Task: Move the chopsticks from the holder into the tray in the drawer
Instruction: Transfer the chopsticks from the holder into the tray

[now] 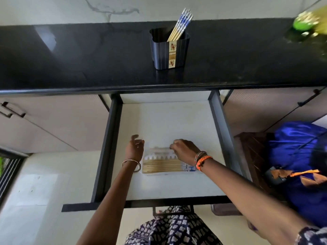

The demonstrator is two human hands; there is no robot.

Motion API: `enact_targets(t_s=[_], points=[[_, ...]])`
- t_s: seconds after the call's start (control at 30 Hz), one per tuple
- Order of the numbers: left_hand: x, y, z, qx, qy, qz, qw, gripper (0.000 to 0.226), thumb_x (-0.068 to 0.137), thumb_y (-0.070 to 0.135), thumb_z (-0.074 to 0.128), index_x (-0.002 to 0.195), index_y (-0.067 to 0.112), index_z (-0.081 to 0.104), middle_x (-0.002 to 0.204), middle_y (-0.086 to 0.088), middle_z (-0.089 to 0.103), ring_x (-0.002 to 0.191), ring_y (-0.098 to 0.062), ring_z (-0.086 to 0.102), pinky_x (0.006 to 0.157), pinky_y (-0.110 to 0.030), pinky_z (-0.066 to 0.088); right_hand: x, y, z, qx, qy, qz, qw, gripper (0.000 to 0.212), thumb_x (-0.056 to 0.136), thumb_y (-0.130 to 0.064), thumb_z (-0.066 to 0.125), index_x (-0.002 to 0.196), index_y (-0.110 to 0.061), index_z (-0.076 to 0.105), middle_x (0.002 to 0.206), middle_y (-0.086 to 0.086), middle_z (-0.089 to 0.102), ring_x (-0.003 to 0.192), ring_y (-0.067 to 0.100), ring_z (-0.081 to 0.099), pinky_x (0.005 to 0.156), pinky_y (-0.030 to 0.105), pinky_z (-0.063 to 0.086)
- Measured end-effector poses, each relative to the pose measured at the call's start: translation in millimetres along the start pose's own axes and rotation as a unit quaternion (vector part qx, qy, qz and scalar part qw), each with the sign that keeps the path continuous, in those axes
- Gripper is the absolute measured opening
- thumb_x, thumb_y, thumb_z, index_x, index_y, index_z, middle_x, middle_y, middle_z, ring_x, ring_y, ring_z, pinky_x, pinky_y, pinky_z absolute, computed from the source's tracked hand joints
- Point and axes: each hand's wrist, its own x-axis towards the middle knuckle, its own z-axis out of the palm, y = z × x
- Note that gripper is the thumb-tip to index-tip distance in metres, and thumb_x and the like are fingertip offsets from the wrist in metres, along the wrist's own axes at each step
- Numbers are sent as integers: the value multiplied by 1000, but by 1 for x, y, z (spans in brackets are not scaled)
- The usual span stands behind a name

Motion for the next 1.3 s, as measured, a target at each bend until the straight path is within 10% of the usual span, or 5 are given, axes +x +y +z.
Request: enact_targets(t_s=[0.47, 0.7, 0.9, 1.03, 1.3], points=[[84, 218, -14, -63, 28, 270, 960, 20, 89, 13, 53, 108, 13, 57, 96, -7, 69, 81, -18, 64, 75, -28, 55, 86, 63, -228, 5, 296, 55, 953, 28, 85, -10, 48, 99, -14, 72, 104, 8, 72, 95, 31, 66, 79, 36, 55], [156, 279, -17, 67, 78, 324, 941, 35, 87, 9, 54, 122, 12, 51, 127, -13, 53, 110, -29, 56, 97, -40, 49, 183, 125, -320, 137, 371, 123, 910, 23, 89, -3, 49, 92, 15, 63, 92, 32, 67, 92, 42, 65, 80, 51, 52], [197, 284, -10, 43, 103, 330, 937, 48, 87, 10, 57, 131, 11, 40, 139, -12, 38, 118, -22, 49, 98, -37, 49, 255, 150, -337, 381, 328, 202, 841, 34, 86, -14, 67, 91, 19, 64, 72, 20, 63, 51, 14, 59, 60, 27, 58], [207, 271, -1, 49, 92, 328, 939, 48, 86, 11, 59, 130, 15, 42, 138, -9, 40, 95, -7, 51, 85, -19, 46, 278, 154, -334, 415, 316, 222, 823, 26, 81, -12, 72, 101, 2, 62, 104, 23, 68, 59, 15, 63, 38, 11, 48], [208, 261, 4, 23, 100, 307, 946, 42, 85, 8, 60, 125, 15, 47, 134, -9, 45, 104, -7, 48, 90, -24, 47, 280, 150, -340, 439, 302, 226, 815, 17, 82, -1, 68, 97, 7, 67, 104, 21, 69, 84, 24, 69, 58, 19, 56]])
